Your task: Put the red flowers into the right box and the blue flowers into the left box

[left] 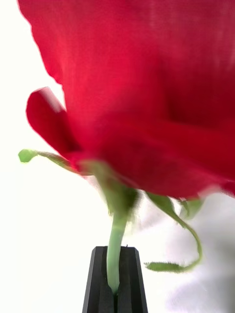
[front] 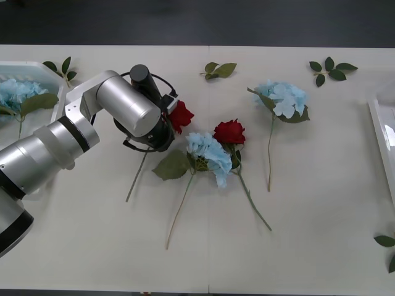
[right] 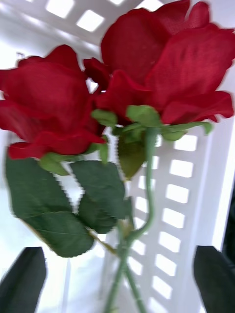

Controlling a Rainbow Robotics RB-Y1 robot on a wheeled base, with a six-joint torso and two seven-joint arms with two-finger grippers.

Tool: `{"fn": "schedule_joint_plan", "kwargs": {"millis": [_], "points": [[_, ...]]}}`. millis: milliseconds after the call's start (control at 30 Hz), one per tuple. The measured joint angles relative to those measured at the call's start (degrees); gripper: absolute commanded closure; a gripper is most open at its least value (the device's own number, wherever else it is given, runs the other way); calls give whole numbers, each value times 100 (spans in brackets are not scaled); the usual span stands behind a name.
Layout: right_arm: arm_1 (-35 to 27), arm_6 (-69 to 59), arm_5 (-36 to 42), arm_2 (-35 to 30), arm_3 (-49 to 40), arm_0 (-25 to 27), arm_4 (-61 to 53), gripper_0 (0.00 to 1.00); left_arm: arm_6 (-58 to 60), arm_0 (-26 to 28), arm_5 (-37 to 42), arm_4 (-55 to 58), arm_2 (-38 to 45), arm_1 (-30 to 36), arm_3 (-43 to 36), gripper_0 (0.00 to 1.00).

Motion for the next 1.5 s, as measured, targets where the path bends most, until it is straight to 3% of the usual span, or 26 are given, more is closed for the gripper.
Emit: {"fn": "schedule_joint_plan", "kwargs": {"millis": [267, 600, 800, 1033, 1267, 1500], "points": [[-6, 103, 632, -41, -619, -1, -1258, 0, -861, 0, 736, 507, 930, 305, -768, 100], [-6, 64, 2652, -750, -1881, -265, -2665, 0, -2213, 0, 1798, 1923, 2520, 308, -766, 100], [11, -1231, 3360, -539, -2587, -701, -2747, 0, -2269, 46, 2013, 3583, 3143, 308, -746, 100], [398, -2148, 3402, -474, -3292, -755, -2481, 0, -2269, 197, 1810, 5256, 3246, 307, -667, 100], [796, -3039, 3028, 240, -3465, -755, -1865, 0, -2268, 448, 1537, 6495, 3246, 307, -629, 100], [1116, -3039, 3003, 280, -3461, -755, -1662, 0, -2268, 563, 1392, 6806, 3247, 307, -629, 100]]}}
